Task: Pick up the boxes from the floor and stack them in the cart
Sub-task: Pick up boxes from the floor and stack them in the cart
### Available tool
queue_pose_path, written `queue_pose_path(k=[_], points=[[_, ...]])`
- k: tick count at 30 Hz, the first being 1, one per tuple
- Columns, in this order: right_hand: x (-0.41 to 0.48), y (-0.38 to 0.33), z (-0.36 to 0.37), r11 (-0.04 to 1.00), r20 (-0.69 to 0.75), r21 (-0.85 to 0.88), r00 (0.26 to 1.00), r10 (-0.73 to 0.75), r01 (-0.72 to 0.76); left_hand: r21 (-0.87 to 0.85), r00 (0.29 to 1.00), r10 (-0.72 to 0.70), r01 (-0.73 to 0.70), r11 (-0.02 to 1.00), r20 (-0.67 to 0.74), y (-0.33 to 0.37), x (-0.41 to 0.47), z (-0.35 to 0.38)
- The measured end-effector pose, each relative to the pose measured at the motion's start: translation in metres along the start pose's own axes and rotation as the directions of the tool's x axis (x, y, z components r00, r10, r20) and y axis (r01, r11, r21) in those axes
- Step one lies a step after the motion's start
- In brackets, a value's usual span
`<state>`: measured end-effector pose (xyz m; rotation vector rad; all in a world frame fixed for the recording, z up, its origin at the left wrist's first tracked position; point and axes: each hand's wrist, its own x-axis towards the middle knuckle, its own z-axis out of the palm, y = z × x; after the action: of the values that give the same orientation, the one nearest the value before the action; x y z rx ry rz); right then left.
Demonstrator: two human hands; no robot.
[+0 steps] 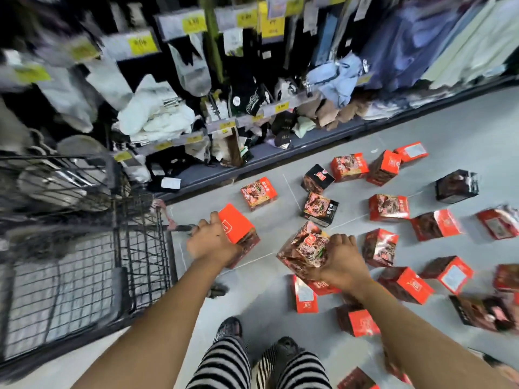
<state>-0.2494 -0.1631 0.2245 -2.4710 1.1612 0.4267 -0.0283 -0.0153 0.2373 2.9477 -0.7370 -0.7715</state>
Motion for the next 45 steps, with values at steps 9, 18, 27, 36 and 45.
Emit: queue_pose_path(k=[9,18,27,36,45], points=[[-0.107,-0.054,-0.142,0.998,0.103,-0.063,0.995,-0.010,0.017,-0.094,0.988,-0.146,0.142,0.985,-0.040,-0.014,-0.128,-0.179],[-0.121,-0.133,-0.195,0.969,0.155,-0.186,0.979,-0.133,0.161,-0.222,0.965,-0.221,0.188,0.957,-0.137,-0.097,-0.203,-0.273],[-0.067,-0.264,-0.240,0.810,0.308,-0.373,0.884,-0.352,0.453,-0.366,0.878,-0.468,0.405,0.838,-0.102,-0.243,-0.214,-0.302],[-0.041,-0.439,-0.252,0.629,0.472,-0.424,0.752,-0.461,0.651,-0.420,0.758,-0.652,0.585,0.694,-0.022,-0.392,-0.155,-0.283],[-0.008,-0.571,-0.176,0.391,0.549,-0.491,0.625,-0.555,0.778,-0.471,0.646,-0.763,0.684,0.556,0.037,-0.467,-0.083,-0.230]])
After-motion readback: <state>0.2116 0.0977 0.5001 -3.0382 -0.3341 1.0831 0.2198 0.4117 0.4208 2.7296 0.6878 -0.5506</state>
